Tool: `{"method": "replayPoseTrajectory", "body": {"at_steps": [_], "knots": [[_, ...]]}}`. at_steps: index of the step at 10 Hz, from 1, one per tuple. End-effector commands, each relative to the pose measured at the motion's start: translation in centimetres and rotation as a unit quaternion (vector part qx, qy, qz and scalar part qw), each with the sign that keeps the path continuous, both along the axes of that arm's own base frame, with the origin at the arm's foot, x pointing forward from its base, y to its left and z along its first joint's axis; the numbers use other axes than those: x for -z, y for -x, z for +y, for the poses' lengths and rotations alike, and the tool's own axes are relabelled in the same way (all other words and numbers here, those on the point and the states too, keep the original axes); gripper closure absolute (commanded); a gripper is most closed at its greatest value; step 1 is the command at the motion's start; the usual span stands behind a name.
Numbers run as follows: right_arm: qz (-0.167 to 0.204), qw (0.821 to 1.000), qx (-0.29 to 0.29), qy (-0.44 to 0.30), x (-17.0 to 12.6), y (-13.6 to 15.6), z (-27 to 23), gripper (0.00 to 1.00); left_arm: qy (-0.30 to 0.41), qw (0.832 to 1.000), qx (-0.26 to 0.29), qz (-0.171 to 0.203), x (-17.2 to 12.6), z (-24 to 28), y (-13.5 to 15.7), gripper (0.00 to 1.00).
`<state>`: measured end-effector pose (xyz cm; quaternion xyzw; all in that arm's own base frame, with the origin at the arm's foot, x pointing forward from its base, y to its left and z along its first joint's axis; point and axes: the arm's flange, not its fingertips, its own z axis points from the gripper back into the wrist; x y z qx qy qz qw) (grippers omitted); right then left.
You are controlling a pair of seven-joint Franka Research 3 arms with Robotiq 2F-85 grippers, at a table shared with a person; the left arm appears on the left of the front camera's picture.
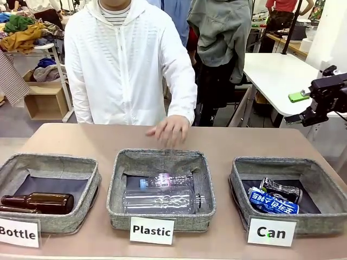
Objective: Sort the can waste into the basket.
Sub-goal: Pick up the can waste from the table and place it in the right Fabric basket.
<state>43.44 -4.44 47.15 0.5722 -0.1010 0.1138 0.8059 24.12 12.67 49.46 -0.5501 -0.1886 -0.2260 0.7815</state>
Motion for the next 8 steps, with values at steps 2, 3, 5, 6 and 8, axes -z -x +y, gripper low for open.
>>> {"method": "replayPoseTrajectory", "body": {"at_steps": [2, 3, 5, 6, 8], "knots": [[-0.009, 1.0, 0.002, 0.006, 0.01, -0.01, -0.11, 0.0, 0.012, 1.0, -0.005, 0.003, -0.34, -0.07, -0.15, 0.0], [-0.009, 1.0, 0.002, 0.006, 0.01, -0.01, -0.11, 0.0, 0.012, 1.0, -0.005, 0.003, -0.34, -0.07, -0.15, 0.0], [-0.009, 1.0, 0.002, 0.006, 0.01, -0.01, -0.11, 0.0, 0.012, 1.0, -0.005, 0.003, -0.34, -0.07, -0.15, 0.0], [-0.009, 1.0, 0.002, 0.006, 0.01, -0.01, -0.11, 0.0, 0.012, 1.0, -0.005, 0.003, -0.34, -0.07, -0.15, 0.0], [-0.009, 1.0, 0.002, 0.006, 0.01, -0.01, -0.11, 0.0, 0.012, 1.0, -0.005, 0.003, -0.34, -0.07, -0.15, 0.0]]}}
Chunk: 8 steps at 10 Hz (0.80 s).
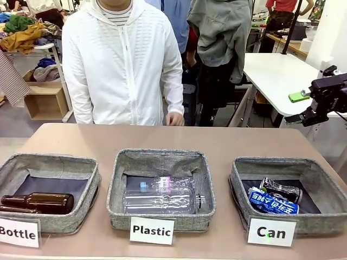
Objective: Sort the can waste into the basket.
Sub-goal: Pick up the can waste from the table and place it in the right Fabric basket.
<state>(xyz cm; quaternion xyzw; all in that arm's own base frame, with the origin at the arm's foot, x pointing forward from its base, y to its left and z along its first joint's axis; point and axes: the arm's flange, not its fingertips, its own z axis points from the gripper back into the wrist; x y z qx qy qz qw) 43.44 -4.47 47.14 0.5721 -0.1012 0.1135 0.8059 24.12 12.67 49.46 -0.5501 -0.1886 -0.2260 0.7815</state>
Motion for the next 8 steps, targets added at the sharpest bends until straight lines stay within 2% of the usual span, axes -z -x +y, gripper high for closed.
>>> {"method": "replayPoseTrajectory", "body": {"at_steps": [1, 8], "knots": [[-0.009, 1.0, 0.002, 0.006, 0.0, -0.01, -0.08, 0.0, 0.012, 1.0, -0.005, 0.003, -0.34, -0.07, -0.15, 0.0], [-0.009, 1.0, 0.002, 0.006, 0.0, -0.01, -0.08, 0.0, 0.012, 1.0, -0.005, 0.003, -0.34, -0.07, -0.15, 0.0]]}}
